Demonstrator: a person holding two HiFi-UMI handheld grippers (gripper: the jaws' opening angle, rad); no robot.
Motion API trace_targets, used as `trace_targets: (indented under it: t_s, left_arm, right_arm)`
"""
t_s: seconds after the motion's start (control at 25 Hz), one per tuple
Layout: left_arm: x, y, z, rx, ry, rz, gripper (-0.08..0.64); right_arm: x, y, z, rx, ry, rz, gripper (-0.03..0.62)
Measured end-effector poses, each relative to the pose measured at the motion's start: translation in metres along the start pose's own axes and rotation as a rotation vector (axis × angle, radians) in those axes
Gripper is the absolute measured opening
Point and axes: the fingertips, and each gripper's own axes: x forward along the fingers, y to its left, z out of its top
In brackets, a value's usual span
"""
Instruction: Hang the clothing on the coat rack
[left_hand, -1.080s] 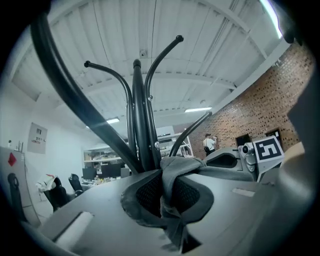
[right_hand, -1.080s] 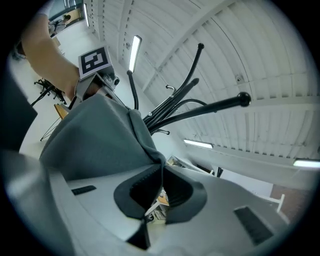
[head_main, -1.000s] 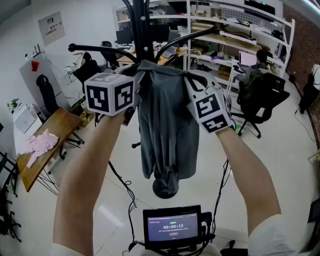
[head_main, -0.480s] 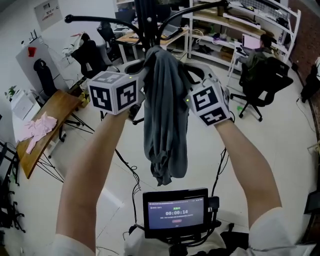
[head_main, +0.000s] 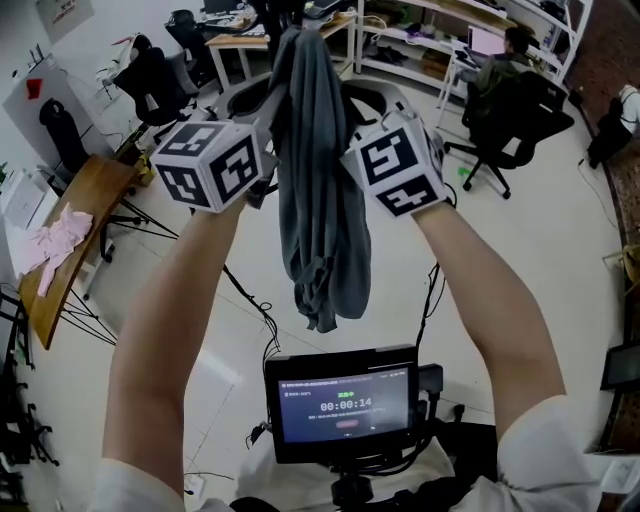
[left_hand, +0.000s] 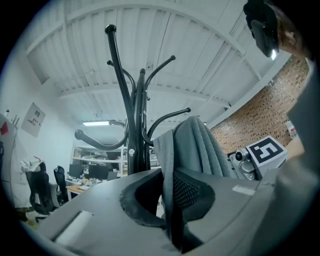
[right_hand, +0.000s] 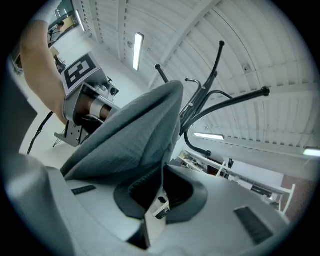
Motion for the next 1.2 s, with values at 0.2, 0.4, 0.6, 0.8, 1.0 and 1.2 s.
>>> trace_targets:
  t_s: [0.2,0.4,0.6,0.8,1.0,1.2]
  left_arm:
    - [-0.015,-0.002,-0.008,-0.001,-0.047,0.01,0.026]
    - [-0.036,0.001,-0.038,-0.043,-0.003,0.018,0.032]
    - [-0.066,-0.004,-0.057,-0.132,-0.01,0.012,0.032]
    - [-0.096,-0.019,-0.066,-0.219,-0.049,0.003,0.032]
    - [-0.117,-0.031,-0.08,-0.298,-0.058,-0.007,0.032]
    - [-0.128,-0.038,-0.09,-0.343,-0.055,-0.014,0.032]
  right_arm:
    - [-0.002,0.005,0.002,0.007,0.007,-0.003,0.011]
    - [-0.004,0.008,0.001,0.017,0.017,-0.013,0.011]
    - [-0.007,0.009,0.003,0.029,0.013,-0.035,0.009]
    - [-0.011,0.007,0.002,0.025,0.012,-0.069,0.009]
    - [-0.012,0.008,0.004,0.027,0.001,-0.08,0.012]
    - [-0.017,0.007,0.003,0.037,-0.011,-0.096,0.057]
